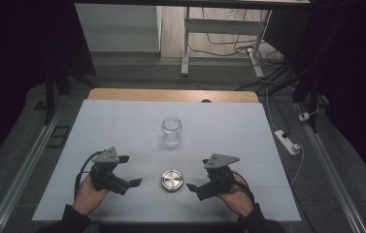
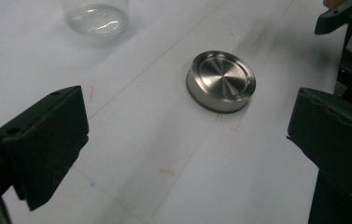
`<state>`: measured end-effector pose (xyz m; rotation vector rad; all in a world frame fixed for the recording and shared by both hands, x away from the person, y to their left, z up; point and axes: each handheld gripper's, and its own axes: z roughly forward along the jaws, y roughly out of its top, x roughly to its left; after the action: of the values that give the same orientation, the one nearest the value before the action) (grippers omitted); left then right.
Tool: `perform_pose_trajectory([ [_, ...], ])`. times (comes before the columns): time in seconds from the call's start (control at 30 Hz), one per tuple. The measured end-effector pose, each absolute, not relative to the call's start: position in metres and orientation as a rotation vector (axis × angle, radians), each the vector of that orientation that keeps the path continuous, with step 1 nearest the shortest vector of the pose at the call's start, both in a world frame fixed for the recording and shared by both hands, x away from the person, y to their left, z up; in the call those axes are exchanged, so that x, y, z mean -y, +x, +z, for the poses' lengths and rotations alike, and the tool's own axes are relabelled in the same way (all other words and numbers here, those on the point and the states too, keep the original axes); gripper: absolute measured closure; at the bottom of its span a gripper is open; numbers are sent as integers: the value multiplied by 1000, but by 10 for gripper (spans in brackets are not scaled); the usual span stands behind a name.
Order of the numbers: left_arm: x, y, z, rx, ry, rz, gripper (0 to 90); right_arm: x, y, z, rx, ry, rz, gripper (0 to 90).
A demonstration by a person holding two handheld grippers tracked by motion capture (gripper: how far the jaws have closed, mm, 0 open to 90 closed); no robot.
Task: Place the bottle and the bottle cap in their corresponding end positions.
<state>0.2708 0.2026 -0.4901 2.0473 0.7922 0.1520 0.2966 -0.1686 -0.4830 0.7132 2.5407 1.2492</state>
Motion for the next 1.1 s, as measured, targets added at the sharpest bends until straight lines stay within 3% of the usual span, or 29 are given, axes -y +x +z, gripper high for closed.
perform_pose_trajectory([
  [1.1, -284, 203, -505, -1039, 1909, 244, 0, 247, 273, -481, -2376, 947, 1183, 0],
])
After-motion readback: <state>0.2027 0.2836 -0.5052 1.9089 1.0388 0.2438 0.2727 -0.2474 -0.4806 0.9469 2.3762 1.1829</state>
